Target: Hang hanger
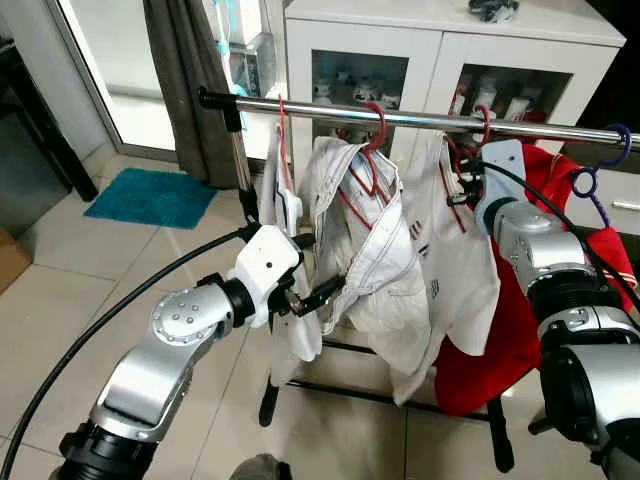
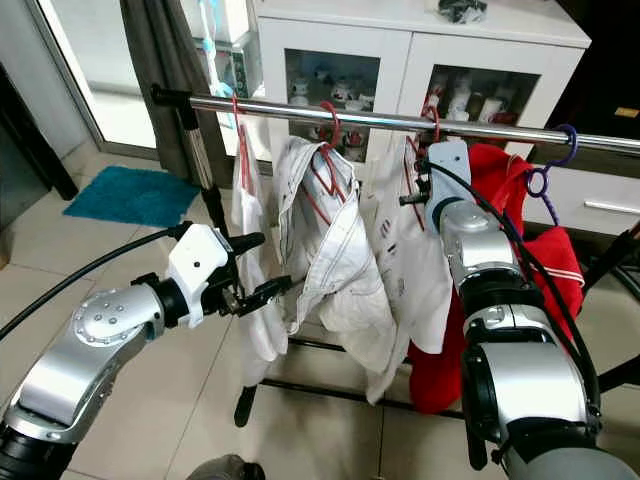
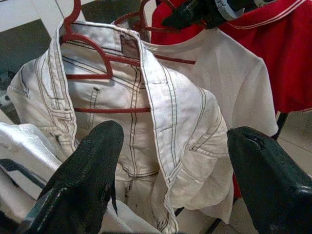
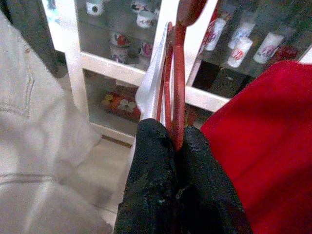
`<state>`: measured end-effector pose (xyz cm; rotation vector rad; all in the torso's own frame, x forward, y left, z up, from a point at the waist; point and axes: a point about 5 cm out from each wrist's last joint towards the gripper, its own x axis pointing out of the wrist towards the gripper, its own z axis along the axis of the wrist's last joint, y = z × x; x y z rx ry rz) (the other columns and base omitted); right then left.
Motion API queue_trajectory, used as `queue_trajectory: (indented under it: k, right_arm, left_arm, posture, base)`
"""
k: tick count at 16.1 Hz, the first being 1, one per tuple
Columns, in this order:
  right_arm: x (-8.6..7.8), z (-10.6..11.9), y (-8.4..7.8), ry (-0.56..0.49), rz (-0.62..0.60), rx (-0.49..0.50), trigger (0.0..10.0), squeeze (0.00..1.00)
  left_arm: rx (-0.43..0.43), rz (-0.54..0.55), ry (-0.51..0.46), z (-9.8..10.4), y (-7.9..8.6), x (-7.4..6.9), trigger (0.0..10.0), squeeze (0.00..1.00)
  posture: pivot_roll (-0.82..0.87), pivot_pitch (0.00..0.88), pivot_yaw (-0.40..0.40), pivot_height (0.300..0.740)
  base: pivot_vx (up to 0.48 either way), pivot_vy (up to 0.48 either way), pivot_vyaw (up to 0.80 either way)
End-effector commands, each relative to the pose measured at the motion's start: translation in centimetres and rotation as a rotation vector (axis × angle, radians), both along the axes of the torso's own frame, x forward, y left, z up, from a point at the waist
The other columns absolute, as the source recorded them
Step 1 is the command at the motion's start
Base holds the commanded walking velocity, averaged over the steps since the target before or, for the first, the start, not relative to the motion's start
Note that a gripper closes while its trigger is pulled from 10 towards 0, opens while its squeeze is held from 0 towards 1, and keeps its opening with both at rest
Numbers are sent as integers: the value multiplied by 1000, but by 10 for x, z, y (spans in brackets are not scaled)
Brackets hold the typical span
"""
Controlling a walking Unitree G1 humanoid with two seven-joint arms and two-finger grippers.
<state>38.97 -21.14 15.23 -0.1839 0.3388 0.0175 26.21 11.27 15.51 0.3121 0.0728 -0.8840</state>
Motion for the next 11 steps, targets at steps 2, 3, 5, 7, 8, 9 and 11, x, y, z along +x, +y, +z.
queue_trajectory:
  k: [2, 3, 5, 7, 8, 9, 11]
  right_arm:
    - [-2, -2, -5, 9, -17, 13, 10000, 741]
    - [-3, -1, -9, -3, -27, 14, 10000, 1000]
    - [-7, 6, -15, -55, -21, 37, 10000, 1000]
    - [-19, 21, -13, -132, 48, 63, 10000, 1000]
    - [-32, 34, -8, -179, 86, 99, 10000, 1000]
    - [-48, 45, -2, -213, 122, 121, 10000, 1000]
    - [-71, 54, 6, -248, 155, 165, 10000, 1000]
  left_arm:
    - [-9, -9, -8, 4, 0, -4, 10000, 0]
    - [-31, -2, -4, 5, -1, -4, 10000, 0]
    - [-67, 7, 3, 7, 0, -5, 10000, 0]
    - [-115, 40, 13, 8, 1, -4, 10000, 0]
    - [-146, 92, 26, 6, 4, -1, 10000, 0]
    - [-142, 159, 43, 2, 7, 1, 10000, 0]
    - [-127, 224, 43, -3, 7, 2, 10000, 0]
  posture:
    - [75, 27, 6, 740]
    - [76, 28, 7, 740]
    - [72, 26, 15, 740]
    - [73, 27, 20, 740]
    - [68, 26, 26, 740]
    - [60, 24, 36, 740]
    - [54, 28, 42, 740]
  base:
    - [0, 0, 0]
    - [0, 0, 0]
    - [0, 0, 0]
    - [0, 0, 0]
    - [0, 0, 0]
    - [0, 0, 0]
    - [0, 0, 0]
